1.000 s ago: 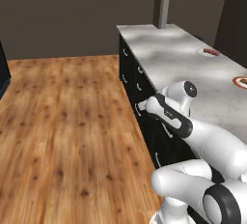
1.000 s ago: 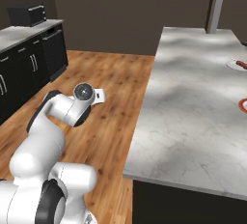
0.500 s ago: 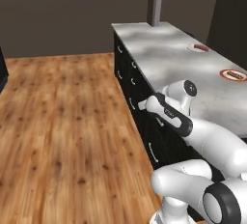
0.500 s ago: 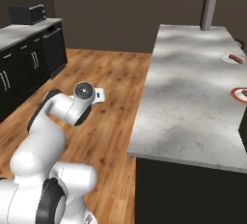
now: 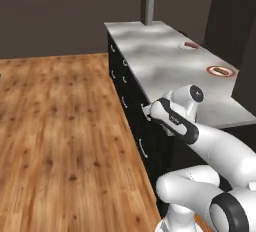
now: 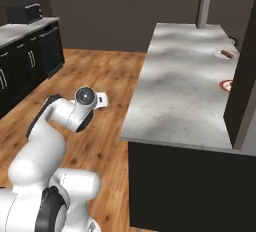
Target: Pick up the mango and banana from the fridge and place one fruit on each plate on the dining counter.
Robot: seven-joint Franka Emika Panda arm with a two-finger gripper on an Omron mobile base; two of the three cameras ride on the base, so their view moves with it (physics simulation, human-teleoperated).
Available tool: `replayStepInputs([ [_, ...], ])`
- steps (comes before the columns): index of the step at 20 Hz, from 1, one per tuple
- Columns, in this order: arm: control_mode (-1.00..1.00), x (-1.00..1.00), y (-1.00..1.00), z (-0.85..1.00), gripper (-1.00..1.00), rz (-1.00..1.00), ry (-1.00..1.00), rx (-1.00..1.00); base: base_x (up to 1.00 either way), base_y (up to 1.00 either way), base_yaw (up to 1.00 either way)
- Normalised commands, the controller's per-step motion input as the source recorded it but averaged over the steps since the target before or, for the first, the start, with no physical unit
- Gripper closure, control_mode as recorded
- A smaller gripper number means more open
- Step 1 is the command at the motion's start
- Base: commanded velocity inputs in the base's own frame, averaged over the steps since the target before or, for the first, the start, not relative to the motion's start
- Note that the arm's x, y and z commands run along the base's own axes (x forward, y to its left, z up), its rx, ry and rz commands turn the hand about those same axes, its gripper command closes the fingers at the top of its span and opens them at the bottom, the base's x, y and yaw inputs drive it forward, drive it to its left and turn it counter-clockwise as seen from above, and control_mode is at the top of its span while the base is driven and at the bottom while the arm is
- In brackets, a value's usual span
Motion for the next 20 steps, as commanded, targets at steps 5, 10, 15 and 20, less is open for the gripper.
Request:
replayStepInputs([
  [5,1.0,0.0,0.0,0.0,1.0,0.0,0.0,0.0,0.2,-0.82,0.0],
  [10,1.0,0.0,0.0,0.0,1.0,0.0,0.0,0.0,-0.54,-0.71,-0.02],
  [15,1.0,0.0,0.0,0.0,1.0,0.0,0.0,0.0,-0.83,-0.48,-0.07],
  [20,1.0,0.0,0.0,0.0,1.0,0.0,0.0,0.0,-0.03,-0.8,-0.05],
])
